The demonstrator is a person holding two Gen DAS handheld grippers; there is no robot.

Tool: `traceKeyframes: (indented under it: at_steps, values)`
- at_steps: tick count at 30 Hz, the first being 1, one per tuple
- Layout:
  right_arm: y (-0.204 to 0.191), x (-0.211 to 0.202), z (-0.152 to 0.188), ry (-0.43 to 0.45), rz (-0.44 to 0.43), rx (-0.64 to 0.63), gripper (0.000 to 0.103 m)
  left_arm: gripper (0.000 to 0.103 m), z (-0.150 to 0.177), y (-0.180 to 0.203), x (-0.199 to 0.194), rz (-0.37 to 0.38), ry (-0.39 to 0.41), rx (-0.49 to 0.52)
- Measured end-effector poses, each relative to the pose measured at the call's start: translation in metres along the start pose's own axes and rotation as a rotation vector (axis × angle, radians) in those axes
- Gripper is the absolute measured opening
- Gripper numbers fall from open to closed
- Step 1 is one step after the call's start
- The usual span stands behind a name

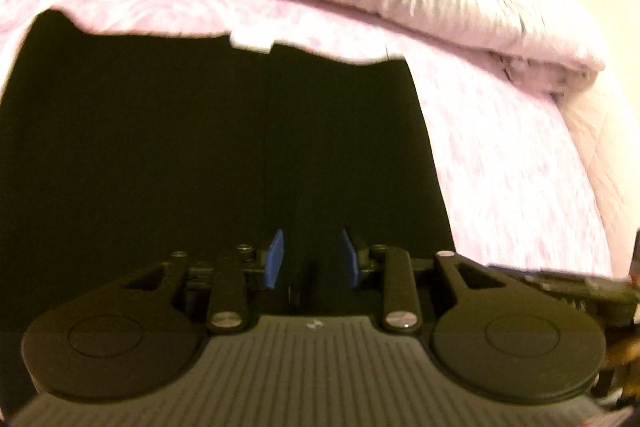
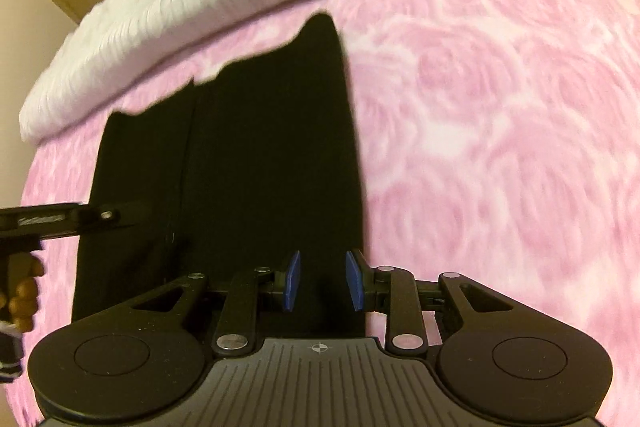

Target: Fold clothes

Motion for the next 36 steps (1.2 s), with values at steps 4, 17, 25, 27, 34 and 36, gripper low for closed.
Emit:
traceKeyframes:
  at_steps: [4,17,25,27,34,36]
  values:
    - [-0.004,0.021,-0.024,0.014,-0.019,0.044,0.029,0.027,-0.038,-0.021,0.032,0.026,0.029,-0.022]
    - [0.024,0.050,-0.046,-0.003,-0.036,0.189,0.029,0.028,-0.063,-0.037,0.056,-0.005,0.088,0.001]
    - [0.029,0.054,-0.048,0.003,-0.029,0.218,0.029,0.010,-0.064,-0.045,0.065,0.039,0.106,0.005]
    - [0.028,0.054,-0.047,0.002,-0.030,0.219,0.029,0.001,-0.065,-0.040,0.058,0.064,0.119,0.040]
    - [0.026,0.053,-0.051,0.026,-0.039,0.216,0.029,0.001,-0.066,-0.042,0.025,-0.041,0.120,0.246]
    - [0.024,0.055,-0.053,0.027,-0.048,0.220,0.029,0.002,-0.060,-0.058,0.036,-0.050,0.087,0.201]
Point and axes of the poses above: each gripper's, at about its wrist camera, not at the fingertips, and x roughly the way its jaws point, y to its right, z to its underside, the point moved 6 cm from there along x, roughly the way its jaws point, and after that the axes turned 15 degrees about z, right-handed, at the moved point
